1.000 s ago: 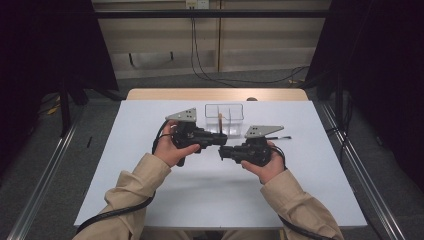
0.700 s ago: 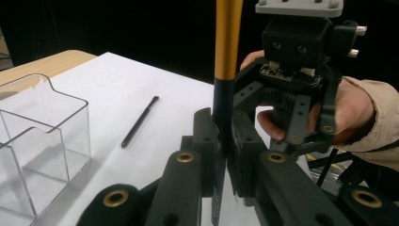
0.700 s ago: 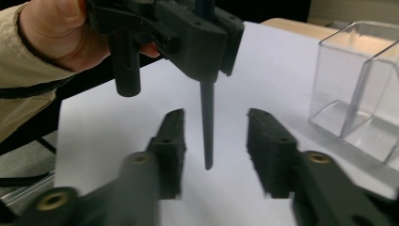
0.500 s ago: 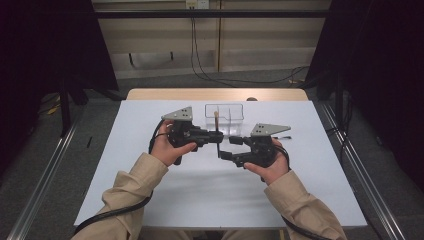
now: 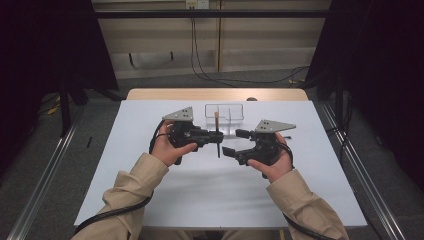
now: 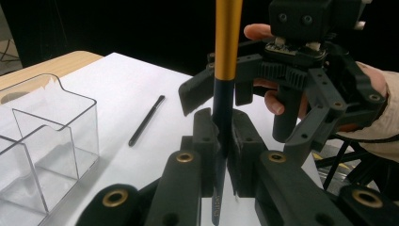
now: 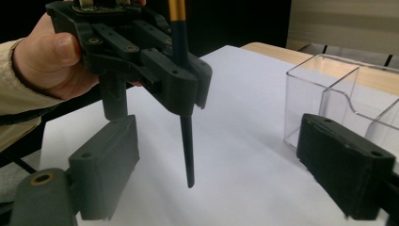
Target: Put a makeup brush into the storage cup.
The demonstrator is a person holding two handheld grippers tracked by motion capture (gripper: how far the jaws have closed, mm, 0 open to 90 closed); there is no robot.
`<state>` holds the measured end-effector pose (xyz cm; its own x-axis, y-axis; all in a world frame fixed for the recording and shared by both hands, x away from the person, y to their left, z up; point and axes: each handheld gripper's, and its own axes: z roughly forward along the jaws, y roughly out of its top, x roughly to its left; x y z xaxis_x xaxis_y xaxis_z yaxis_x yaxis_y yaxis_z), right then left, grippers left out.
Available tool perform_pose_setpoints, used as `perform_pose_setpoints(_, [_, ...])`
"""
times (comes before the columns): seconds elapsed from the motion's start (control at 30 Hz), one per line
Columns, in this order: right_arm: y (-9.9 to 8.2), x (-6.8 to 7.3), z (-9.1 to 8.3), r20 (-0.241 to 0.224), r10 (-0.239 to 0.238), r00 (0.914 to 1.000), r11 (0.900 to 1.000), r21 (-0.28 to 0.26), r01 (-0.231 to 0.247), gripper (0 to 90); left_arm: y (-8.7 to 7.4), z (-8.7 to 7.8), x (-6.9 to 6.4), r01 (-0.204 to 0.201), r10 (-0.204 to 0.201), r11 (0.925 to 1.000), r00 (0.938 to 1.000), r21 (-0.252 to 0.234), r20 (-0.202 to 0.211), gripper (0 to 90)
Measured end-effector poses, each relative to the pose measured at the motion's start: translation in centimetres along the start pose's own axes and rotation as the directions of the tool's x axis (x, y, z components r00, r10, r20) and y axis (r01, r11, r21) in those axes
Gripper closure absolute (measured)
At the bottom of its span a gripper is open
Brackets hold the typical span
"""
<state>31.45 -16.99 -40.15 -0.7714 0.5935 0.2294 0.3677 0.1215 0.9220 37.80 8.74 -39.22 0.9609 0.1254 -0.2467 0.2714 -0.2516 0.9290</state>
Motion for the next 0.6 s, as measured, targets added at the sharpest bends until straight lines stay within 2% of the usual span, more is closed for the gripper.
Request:
perform_pose_setpoints(0.27, [0.8,0.0,-0.3,0.003,0.000,1.0000,0.9996,-0.029,0.000,12.5,0.0,0.2,0.0,-0.010,0.010,0.9999,0.9999,0.005,-0.003,83.0])
perform_pose_setpoints(0.6, [2.2,0.0,-0.4,0.006,-0.008,1.0000,0.9982,-0.060,0.008,18.3,-0.1,0.5,-0.1,-0.024,0.024,0.9996,0.9997,0.018,-0.001,83.0])
